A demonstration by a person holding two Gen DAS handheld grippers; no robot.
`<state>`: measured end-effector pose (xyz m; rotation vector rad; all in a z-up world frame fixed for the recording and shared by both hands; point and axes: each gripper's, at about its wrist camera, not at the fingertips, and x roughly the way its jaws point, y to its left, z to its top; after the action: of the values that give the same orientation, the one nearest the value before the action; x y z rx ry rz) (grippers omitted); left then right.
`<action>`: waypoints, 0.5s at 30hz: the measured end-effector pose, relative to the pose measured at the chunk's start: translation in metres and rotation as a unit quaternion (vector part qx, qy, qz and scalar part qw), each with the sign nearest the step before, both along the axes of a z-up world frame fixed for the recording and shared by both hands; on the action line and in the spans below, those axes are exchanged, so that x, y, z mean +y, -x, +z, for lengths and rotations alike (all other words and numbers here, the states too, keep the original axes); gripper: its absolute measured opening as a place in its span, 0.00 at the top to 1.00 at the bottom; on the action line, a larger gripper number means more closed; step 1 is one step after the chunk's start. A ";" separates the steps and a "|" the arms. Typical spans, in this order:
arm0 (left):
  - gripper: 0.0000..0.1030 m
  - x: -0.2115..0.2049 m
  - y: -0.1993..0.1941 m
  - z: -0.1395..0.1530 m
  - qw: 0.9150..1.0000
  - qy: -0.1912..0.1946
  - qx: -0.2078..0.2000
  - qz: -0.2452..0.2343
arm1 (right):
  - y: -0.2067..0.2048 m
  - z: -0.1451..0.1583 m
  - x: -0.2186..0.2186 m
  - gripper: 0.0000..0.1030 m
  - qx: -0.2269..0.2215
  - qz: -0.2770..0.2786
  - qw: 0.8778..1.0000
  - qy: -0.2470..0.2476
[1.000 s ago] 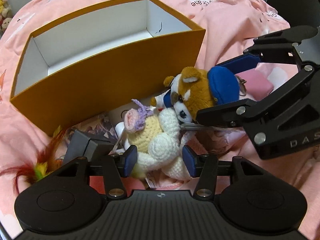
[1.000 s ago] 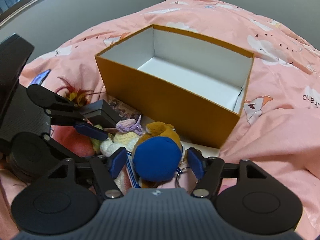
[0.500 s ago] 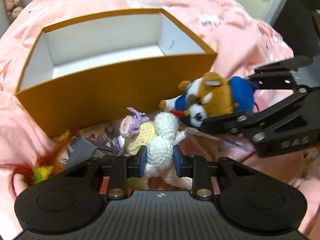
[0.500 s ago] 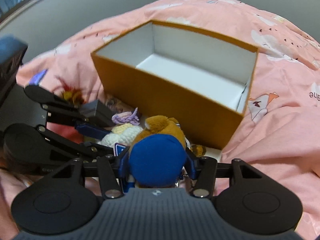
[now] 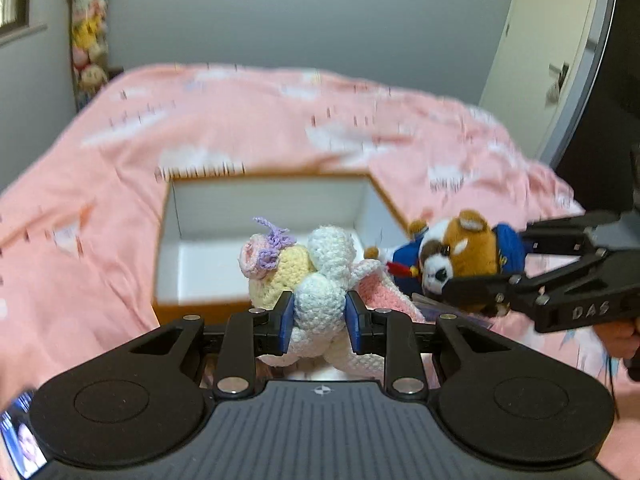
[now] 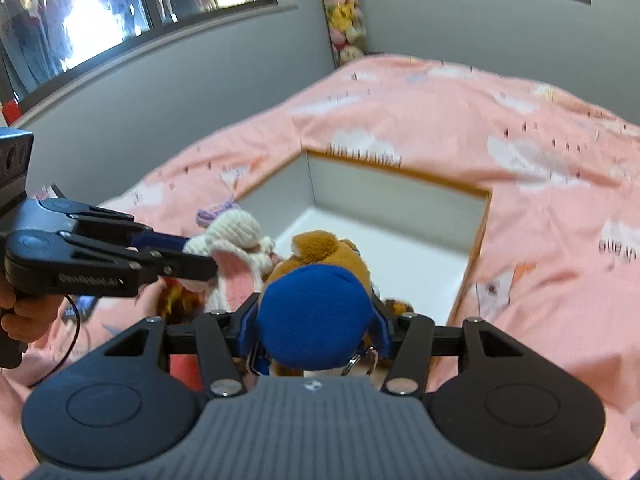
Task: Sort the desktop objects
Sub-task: 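Grasp the crocheted bunny with the left gripper while the right grasps the raccoon plush, then lower the raccoon plush into the box and open the right gripper while the left carries the bunny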
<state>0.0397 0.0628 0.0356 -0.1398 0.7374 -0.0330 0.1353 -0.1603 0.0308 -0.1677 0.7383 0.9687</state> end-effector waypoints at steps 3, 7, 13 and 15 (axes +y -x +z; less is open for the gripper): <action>0.70 0.004 -0.011 0.017 0.999 -0.010 -0.024 0.023 | -0.005 0.010 0.006 0.45 -0.028 -0.008 1.000 -0.005; 0.70 0.018 -0.038 0.017 0.998 0.010 -0.031 0.050 | -0.027 0.010 0.016 0.45 -0.018 -0.020 1.000 -0.014; 0.70 0.042 -0.085 -0.012 0.996 0.031 0.011 0.085 | -0.071 -0.012 0.046 0.45 0.026 -0.025 0.999 0.003; 0.70 0.050 -0.099 -0.025 0.994 0.036 0.027 0.098 | -0.086 -0.023 0.056 0.45 0.040 -0.024 0.999 0.021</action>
<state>0.1385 0.1130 0.0109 -0.2827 0.7746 0.1316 0.2211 -0.1040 0.0077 -0.1482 0.8341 0.9183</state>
